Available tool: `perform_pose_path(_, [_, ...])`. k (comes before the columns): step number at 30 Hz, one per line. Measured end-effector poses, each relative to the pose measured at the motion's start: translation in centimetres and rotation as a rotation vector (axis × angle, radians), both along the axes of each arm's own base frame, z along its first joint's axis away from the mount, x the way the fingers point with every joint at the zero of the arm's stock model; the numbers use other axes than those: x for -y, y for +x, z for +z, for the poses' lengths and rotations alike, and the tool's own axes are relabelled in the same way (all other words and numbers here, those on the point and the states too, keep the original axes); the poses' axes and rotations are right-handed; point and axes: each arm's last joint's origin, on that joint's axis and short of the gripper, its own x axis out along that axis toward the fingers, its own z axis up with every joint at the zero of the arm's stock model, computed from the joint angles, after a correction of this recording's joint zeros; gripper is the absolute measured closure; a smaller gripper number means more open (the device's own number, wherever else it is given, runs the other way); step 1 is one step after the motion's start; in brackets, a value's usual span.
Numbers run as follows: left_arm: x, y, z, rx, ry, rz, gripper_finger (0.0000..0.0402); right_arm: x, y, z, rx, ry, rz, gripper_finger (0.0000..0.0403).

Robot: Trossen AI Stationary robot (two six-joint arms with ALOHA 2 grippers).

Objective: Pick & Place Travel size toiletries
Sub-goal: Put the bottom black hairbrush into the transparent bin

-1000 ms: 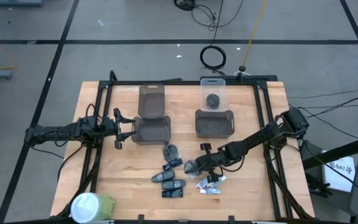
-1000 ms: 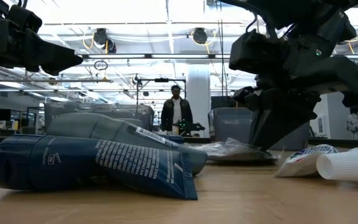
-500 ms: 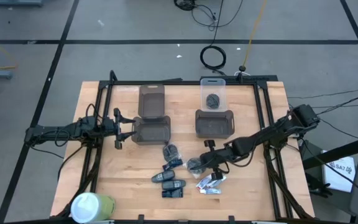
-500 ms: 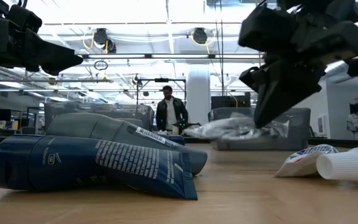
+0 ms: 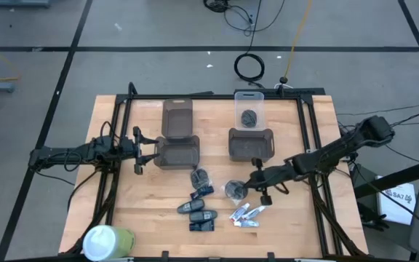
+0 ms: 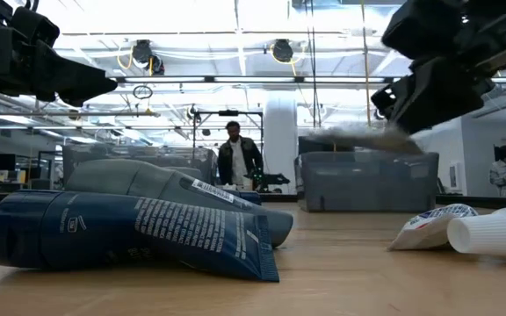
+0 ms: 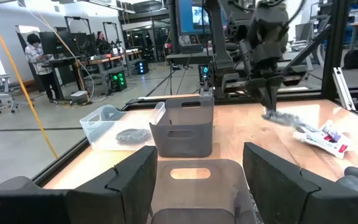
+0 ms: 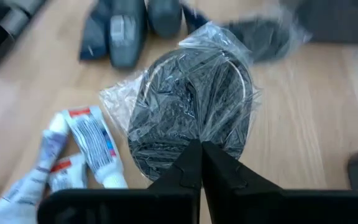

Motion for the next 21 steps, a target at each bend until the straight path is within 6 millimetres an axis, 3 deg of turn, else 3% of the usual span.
perform_pose_path(12, [0.0, 0.0, 0.1, 0.004, 0.001, 0.000, 0.0167, 1.8, -5.0, -1.2, 0.321, 0.110, 0.007, 0.0403])
perform_pose_path(21, [0.0, 0.0, 0.1, 0.004, 0.000, 0.000, 0.0167, 2.1, -6.7, -1.4, 0.416, 0.191, 0.100, 0.0403])
